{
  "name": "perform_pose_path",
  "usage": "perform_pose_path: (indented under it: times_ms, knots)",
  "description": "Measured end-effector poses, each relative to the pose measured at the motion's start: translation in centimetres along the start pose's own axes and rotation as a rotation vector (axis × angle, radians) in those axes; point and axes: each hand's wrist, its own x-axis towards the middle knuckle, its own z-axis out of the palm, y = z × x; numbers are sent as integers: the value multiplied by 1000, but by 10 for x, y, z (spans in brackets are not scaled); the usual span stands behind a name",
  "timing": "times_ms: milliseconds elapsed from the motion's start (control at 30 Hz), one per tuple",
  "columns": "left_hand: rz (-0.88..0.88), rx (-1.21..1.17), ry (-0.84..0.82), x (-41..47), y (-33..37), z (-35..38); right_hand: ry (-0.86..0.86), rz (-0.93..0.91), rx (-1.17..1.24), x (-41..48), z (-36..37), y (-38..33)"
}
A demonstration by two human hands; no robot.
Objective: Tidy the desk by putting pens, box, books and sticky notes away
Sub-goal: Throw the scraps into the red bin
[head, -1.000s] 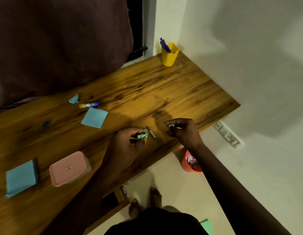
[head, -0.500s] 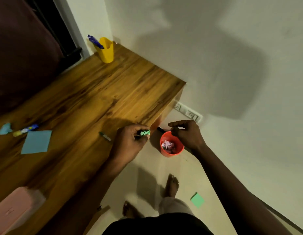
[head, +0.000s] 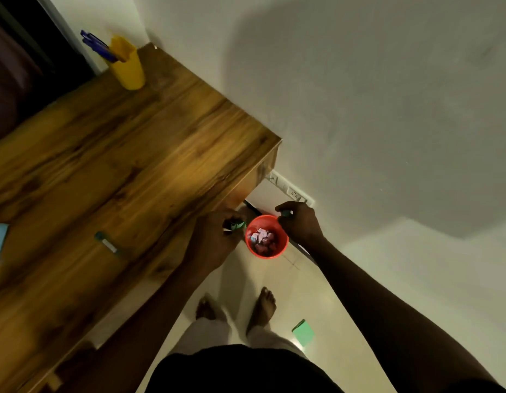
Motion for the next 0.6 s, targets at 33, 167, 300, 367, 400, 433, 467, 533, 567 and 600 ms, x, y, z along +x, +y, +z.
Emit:
perform_pose_path:
  times_ms: [33, 167, 300, 367, 400, 433, 467, 533, 567, 600]
  knots:
    - [-17, 7, 1, 4, -2, 3, -13, 1, -8, 9, 2, 4]
    - [-41, 6, -8, 15, -4, 9, -56, -20, -52, 33, 9, 13]
    - [-50, 15, -36, 26, -8, 12, -53, 15, -20, 38, 11, 16]
    - [-40, 21, -44, 31, -9, 15, -30, 28, 19, 36, 9, 18]
    - [-37, 32, -49, 33, -10, 18, -17, 31, 29, 35, 6, 18]
    - [-38, 47, -57, 35, -11, 21, -6, 31, 37, 34, 4, 18]
    - [-41, 61, -69, 37, -11, 24, 4, 28, 40, 32, 2, 18]
    - [-36, 95, -89, 40, -13, 31, 36, 14, 60, 24, -3, 17]
    - [-32, 112, -98, 41, -13, 36, 56, 2, 72, 21, -5, 16]
    - [-28, 126, -106, 43, -14, 40, 72, -12, 79, 17, -7, 16]
